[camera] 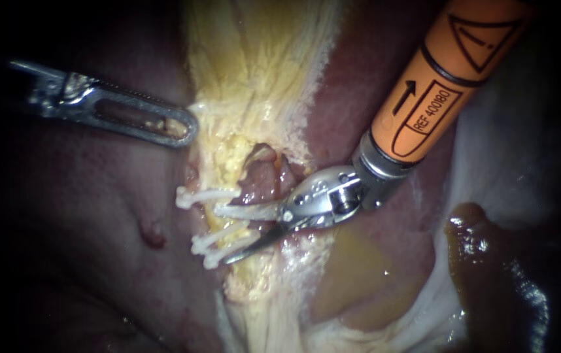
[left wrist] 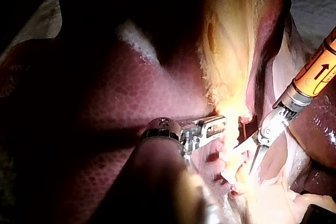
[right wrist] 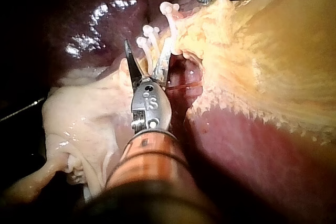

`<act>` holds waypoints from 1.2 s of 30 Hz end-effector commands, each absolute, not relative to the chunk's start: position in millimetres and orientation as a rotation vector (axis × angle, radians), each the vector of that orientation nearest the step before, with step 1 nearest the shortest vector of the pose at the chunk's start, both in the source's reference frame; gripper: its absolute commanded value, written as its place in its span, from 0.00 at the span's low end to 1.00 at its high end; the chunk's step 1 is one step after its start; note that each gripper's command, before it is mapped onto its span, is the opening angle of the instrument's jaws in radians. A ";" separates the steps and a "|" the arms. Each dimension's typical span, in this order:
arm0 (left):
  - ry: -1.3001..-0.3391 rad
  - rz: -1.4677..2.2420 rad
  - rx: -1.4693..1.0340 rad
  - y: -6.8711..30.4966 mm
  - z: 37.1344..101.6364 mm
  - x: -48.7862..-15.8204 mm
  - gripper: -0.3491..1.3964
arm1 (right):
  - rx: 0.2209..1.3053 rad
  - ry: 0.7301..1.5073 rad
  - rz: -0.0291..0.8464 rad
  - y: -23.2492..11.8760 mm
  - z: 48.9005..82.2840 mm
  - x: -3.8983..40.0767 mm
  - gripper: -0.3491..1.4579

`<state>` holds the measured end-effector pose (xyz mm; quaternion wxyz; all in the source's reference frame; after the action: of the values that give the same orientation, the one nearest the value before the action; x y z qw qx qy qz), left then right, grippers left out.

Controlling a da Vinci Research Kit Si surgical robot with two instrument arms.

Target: Go to the cutting position left tube

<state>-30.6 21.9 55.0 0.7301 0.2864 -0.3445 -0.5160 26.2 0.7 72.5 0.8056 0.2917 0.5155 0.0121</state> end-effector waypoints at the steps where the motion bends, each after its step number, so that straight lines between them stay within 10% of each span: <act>1: -0.759 -1.136 0.631 21.9 54.9 -30.6 0.00 | 0.625 1.103 0.026 0.7 72.5 26.2 0.99; 36: -0.759 -1.135 0.632 21.9 54.9 -30.3 0.00 | 0.627 1.109 0.016 1.5 72.0 21.3 0.99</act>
<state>-30.3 21.9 54.8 0.7303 0.2868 -0.3445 -0.5155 21.3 1.5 72.0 0.8035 0.2932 0.5180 0.0069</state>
